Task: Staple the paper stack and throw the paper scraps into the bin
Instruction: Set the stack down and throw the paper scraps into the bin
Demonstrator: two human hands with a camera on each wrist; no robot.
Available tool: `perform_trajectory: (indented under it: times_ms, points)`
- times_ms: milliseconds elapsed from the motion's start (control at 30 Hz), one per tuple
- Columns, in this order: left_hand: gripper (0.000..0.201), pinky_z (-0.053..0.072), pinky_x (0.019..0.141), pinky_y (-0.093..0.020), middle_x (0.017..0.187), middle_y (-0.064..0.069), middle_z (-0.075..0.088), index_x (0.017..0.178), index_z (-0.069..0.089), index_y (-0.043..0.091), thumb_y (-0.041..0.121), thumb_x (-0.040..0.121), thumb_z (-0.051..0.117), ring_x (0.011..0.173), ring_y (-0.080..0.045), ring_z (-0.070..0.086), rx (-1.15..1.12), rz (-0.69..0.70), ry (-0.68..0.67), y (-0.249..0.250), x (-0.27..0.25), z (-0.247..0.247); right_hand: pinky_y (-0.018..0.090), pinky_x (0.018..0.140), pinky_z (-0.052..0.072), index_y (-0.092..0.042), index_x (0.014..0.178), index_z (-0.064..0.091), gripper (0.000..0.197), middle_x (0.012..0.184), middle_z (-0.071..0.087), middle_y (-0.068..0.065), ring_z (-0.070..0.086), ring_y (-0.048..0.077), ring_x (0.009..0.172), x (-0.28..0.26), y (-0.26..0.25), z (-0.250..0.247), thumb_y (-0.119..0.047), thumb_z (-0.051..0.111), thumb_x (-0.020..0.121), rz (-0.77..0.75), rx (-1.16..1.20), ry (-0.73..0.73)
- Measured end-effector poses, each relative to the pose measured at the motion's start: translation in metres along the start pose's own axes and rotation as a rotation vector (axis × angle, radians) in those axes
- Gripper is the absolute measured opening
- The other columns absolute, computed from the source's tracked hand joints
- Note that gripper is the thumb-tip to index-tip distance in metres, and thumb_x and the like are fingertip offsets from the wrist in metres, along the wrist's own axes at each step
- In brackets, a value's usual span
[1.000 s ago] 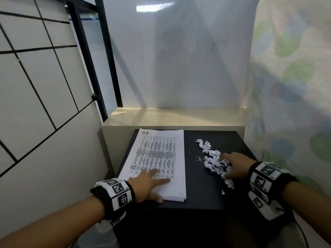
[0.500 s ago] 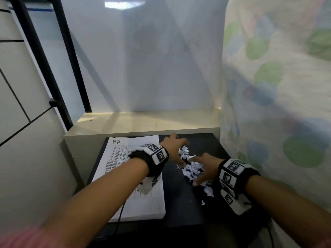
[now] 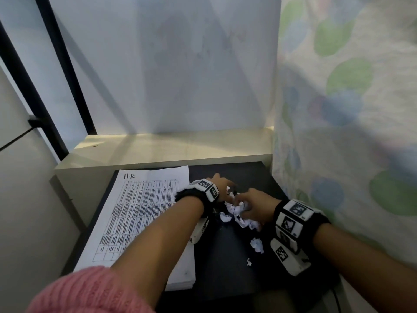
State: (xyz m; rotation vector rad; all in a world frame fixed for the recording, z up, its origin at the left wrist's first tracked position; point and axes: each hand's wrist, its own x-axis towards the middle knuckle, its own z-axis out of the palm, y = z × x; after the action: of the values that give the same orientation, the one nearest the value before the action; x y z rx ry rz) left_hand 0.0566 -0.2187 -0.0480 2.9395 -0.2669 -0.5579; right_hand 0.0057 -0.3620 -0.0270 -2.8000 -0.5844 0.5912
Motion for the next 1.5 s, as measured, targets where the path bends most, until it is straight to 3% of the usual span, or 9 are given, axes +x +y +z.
perform_trajectory:
  times_ms: [133, 267, 400, 633, 733, 933, 1100, 1233, 1500]
  points:
    - [0.039, 0.044, 0.099, -0.045, 0.127, -0.012, 0.053, 0.121, 0.059, 0.028, 0.035, 0.082, 0.063, 0.123, -0.034, 0.047, 0.034, 0.023, 0.05, 0.006, 0.0, 0.0, 0.027, 0.08, 0.043, -0.007, 0.112, 0.063, 0.028, 0.07, 0.037, -0.012, 0.052, 0.019, 0.089, -0.01, 0.0, -0.013, -0.015, 0.058, 0.086, -0.067, 0.004, 0.076]
    - [0.028, 0.047, 0.098, -0.043, 0.122, -0.014, 0.054, 0.113, 0.063, 0.017, 0.018, 0.085, 0.06, 0.116, -0.035, 0.053, -0.018, 0.062, 0.095, 0.006, -0.001, 0.0, 0.018, 0.062, 0.039, -0.02, 0.088, 0.064, 0.01, 0.068, 0.045, -0.012, 0.049, 0.012, 0.071, -0.018, 0.004, -0.023, -0.012, 0.062, 0.081, -0.087, 0.07, 0.169]
    - [0.03, 0.046, 0.1, -0.041, 0.127, -0.015, 0.052, 0.116, 0.062, 0.005, 0.009, 0.087, 0.059, 0.117, -0.036, 0.055, -0.015, 0.034, 0.08, 0.007, -0.006, -0.005, 0.029, 0.079, 0.047, -0.019, 0.089, 0.068, 0.012, 0.082, 0.056, -0.005, 0.057, 0.014, 0.081, -0.028, 0.013, -0.025, -0.014, 0.064, 0.079, -0.081, 0.122, 0.152]
    - [0.024, 0.043, 0.1, -0.031, 0.129, -0.014, 0.061, 0.11, 0.069, 0.004, 0.006, 0.092, 0.053, 0.119, -0.027, 0.057, -0.207, 0.013, 0.172, -0.004, -0.033, -0.028, 0.019, 0.073, 0.044, -0.015, 0.107, 0.066, 0.026, 0.095, 0.062, 0.002, 0.055, 0.011, 0.083, -0.05, 0.011, 0.002, -0.014, 0.063, 0.081, -0.074, 0.085, -0.016]
    - [0.026, 0.044, 0.1, -0.032, 0.128, -0.014, 0.062, 0.111, 0.07, 0.003, 0.007, 0.092, 0.053, 0.118, -0.028, 0.058, -0.206, 0.022, 0.152, -0.005, -0.046, -0.021, 0.02, 0.07, 0.037, -0.011, 0.11, 0.065, 0.029, 0.074, 0.043, -0.011, 0.049, 0.011, 0.087, -0.05, 0.004, 0.017, -0.012, 0.062, 0.082, -0.119, 0.023, -0.021]
    - [0.034, 0.038, 0.109, -0.037, 0.135, -0.016, 0.055, 0.123, 0.061, 0.001, 0.012, 0.095, 0.045, 0.125, -0.031, 0.051, -0.121, -0.031, 0.061, -0.003, -0.054, 0.008, 0.019, 0.066, 0.04, -0.015, 0.087, 0.07, 0.014, 0.069, 0.049, -0.009, 0.052, 0.014, 0.073, -0.041, -0.004, 0.022, -0.007, 0.064, 0.077, -0.095, 0.02, 0.0]
    - [0.05, 0.04, 0.101, -0.039, 0.128, -0.023, 0.056, 0.114, 0.062, -0.003, 0.04, 0.096, 0.043, 0.122, -0.035, 0.05, -0.113, -0.061, 0.05, 0.001, -0.051, 0.018, 0.02, 0.07, 0.039, -0.011, 0.097, 0.071, 0.022, 0.09, 0.063, 0.002, 0.059, 0.017, 0.086, -0.031, -0.009, 0.02, -0.009, 0.069, 0.075, -0.026, 0.038, 0.022]
    - [0.065, 0.045, 0.1, -0.043, 0.127, -0.019, 0.055, 0.11, 0.066, 0.007, 0.061, 0.074, 0.061, 0.12, -0.034, 0.049, -0.125, -0.066, 0.035, 0.001, -0.043, 0.026, 0.019, 0.05, 0.044, -0.02, 0.072, 0.068, 0.012, 0.059, 0.051, -0.007, 0.055, 0.014, 0.057, -0.029, -0.007, 0.014, -0.008, 0.07, 0.073, 0.021, 0.065, 0.036]
    - [0.041, 0.05, 0.094, -0.035, 0.121, -0.014, 0.063, 0.112, 0.065, 0.004, 0.022, 0.077, 0.073, 0.111, -0.029, 0.06, -0.13, 0.003, 0.107, 0.008, -0.044, 0.023, 0.017, 0.054, 0.041, -0.025, 0.063, 0.062, 0.021, 0.067, 0.058, -0.006, 0.056, 0.01, 0.067, -0.036, 0.007, -0.015, -0.011, 0.076, 0.07, 0.071, 0.192, 0.189]
